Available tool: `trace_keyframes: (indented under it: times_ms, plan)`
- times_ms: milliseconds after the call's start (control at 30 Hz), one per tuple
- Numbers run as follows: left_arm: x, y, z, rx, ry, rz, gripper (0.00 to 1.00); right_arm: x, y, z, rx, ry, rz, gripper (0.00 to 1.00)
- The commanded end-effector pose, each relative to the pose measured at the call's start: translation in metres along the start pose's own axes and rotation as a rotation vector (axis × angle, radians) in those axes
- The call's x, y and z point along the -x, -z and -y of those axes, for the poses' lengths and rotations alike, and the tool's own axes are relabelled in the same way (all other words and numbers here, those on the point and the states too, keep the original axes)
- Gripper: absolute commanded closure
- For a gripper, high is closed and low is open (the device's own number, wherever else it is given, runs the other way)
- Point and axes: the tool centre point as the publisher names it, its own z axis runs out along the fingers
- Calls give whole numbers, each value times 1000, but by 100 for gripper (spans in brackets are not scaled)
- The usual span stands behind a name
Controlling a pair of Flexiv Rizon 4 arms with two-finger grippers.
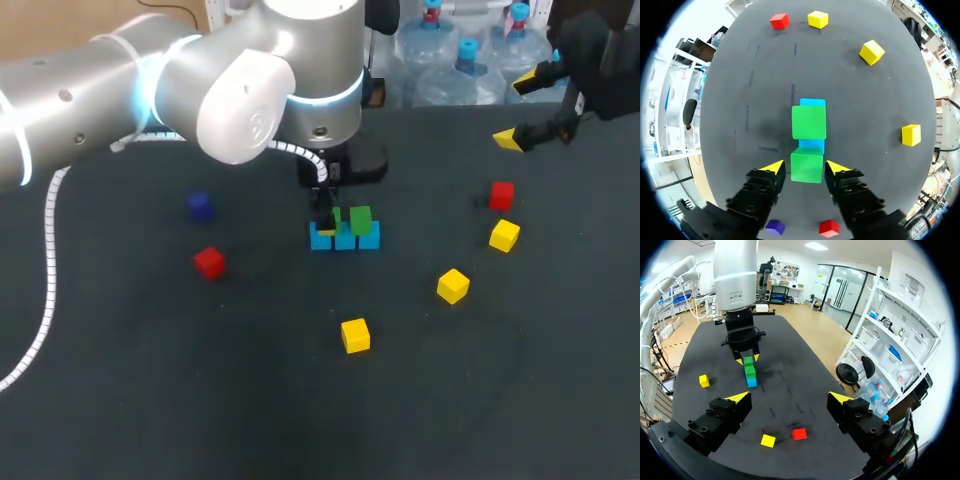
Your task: Place the blue cubes, place green cubes on the blue cubes, place the yellow cubes on the green cubes, then place the red cubes on the yellow cubes, and place purple cube on the red cubes.
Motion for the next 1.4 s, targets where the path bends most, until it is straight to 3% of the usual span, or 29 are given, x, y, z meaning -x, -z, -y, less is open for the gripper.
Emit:
trace_keyframes:
  times_ms: [33,100,167,1100,1400]
  plan:
    - [-1,0,0,1,-2,0,56,0,-1,0,0,0,1,0]
    - [-2,0,0,0,-3,1,61,0,-1,0,0,0,1,0]
    - [-2,0,0,0,-2,0,74,0,-1,0,0,0,1,0]
    - [-6,0,1,-6,-11,-6,67,0,-1,0,0,0,1,0]
    - [-6,0,2,-8,-26,-6,54,0,-1,0,0,0,1,0]
